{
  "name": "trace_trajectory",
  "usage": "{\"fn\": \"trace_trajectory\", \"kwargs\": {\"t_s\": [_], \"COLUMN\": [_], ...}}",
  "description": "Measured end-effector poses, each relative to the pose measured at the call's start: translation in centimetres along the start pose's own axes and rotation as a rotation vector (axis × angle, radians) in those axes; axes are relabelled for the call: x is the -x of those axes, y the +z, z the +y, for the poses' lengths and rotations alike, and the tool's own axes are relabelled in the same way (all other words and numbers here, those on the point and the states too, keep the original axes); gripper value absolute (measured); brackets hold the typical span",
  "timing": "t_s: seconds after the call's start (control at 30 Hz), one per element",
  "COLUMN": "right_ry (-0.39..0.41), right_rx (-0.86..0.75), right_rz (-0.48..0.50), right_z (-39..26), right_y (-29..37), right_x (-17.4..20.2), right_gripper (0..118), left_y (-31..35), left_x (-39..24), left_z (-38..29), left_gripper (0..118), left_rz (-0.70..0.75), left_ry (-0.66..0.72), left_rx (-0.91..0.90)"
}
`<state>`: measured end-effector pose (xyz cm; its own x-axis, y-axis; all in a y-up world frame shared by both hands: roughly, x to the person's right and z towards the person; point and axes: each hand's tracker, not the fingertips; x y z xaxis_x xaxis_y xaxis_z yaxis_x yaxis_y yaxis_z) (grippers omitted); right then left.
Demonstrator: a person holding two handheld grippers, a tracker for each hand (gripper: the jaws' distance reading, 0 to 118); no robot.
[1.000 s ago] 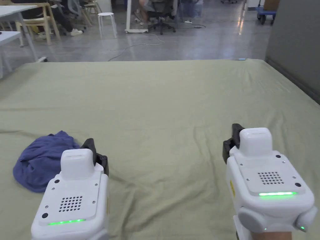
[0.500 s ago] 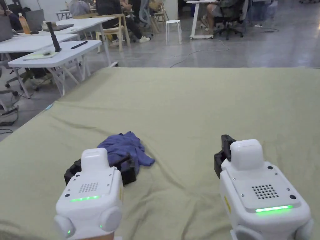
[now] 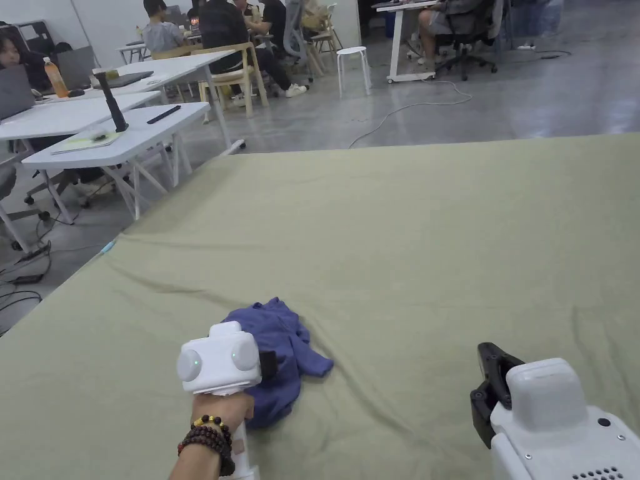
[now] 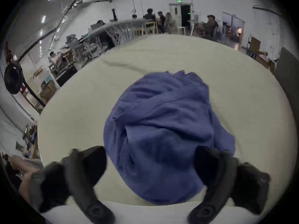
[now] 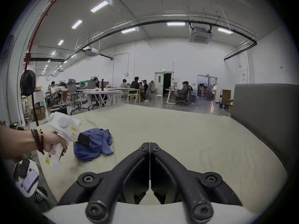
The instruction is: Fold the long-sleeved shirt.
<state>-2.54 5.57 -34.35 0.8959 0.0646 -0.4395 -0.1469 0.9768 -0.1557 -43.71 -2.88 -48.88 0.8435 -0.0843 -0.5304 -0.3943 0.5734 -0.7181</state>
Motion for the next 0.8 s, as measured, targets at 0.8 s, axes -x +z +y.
{"fn": "trace_trajectory", "kwargs": {"t_s": [0.8], "right_ry": [-0.084], "right_rx": [-0.075], "right_rz": [-0.321], "right_z": [1.3], "right_y": [8.4], "right_x": [-11.3], "right_gripper": [0], "left_y": [28.3], "left_x": [-25.2], "left_z": [-5.2], "left_gripper": [3], "left_rz": [-1.001], "left_ry": [-0.222], "left_rx": [-0.225]}}
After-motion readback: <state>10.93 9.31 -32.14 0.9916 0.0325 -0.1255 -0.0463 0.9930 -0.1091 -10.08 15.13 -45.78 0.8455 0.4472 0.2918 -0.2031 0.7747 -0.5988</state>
